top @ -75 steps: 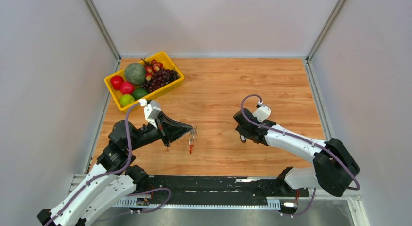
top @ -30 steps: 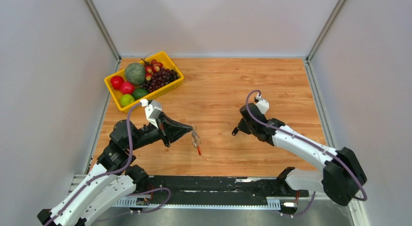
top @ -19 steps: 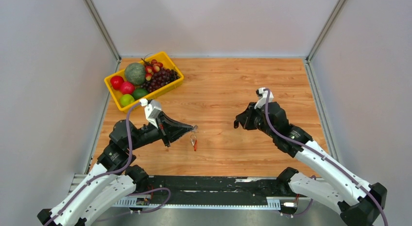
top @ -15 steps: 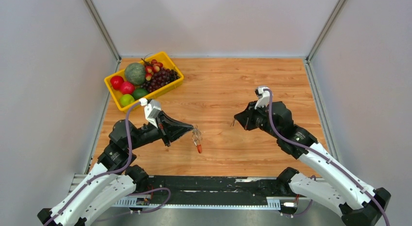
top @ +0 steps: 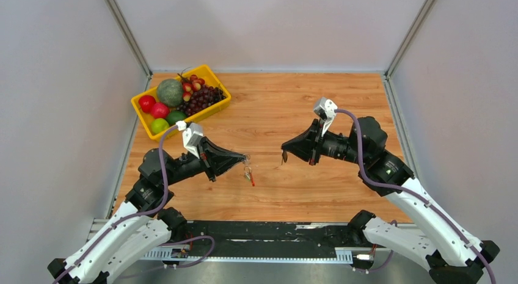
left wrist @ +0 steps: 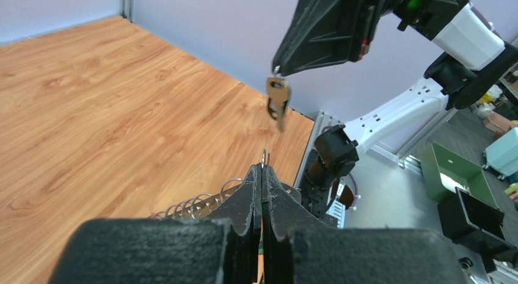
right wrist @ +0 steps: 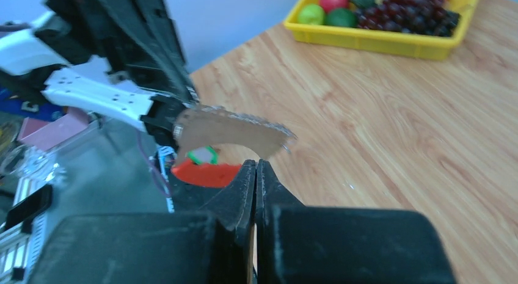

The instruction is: Put the keys on the keyring

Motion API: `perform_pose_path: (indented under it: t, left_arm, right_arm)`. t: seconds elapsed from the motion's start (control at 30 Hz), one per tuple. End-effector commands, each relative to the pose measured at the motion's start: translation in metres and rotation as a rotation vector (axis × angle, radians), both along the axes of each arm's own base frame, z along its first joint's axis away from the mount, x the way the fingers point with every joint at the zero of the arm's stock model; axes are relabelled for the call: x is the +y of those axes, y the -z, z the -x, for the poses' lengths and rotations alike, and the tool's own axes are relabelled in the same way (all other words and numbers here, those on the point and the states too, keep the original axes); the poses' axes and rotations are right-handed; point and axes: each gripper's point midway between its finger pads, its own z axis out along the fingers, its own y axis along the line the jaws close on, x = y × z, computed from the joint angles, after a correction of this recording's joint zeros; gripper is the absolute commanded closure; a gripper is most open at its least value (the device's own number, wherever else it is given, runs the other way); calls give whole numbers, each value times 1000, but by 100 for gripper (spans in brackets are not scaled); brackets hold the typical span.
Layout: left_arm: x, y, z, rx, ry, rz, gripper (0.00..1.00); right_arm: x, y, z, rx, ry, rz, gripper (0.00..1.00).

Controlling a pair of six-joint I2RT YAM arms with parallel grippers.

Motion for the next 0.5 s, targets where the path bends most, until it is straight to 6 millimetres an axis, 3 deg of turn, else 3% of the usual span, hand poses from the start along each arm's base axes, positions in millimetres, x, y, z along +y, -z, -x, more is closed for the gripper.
perform_pose_path:
  t: [0.0, 0.3, 0.47]
  left_arm:
    - [3, -33, -4, -65, -35, 56, 100]
    - [11, -37, -16, -60, -121, 71, 100]
    - [10, -38, -14, -133, -108, 65, 100]
  right_arm:
    - [18, -46, 29, -95, -212, -83, 100]
    - [50, -48, 31, -114, -294, -77, 100]
    - [64, -49, 27, -161, -296, -52, 100]
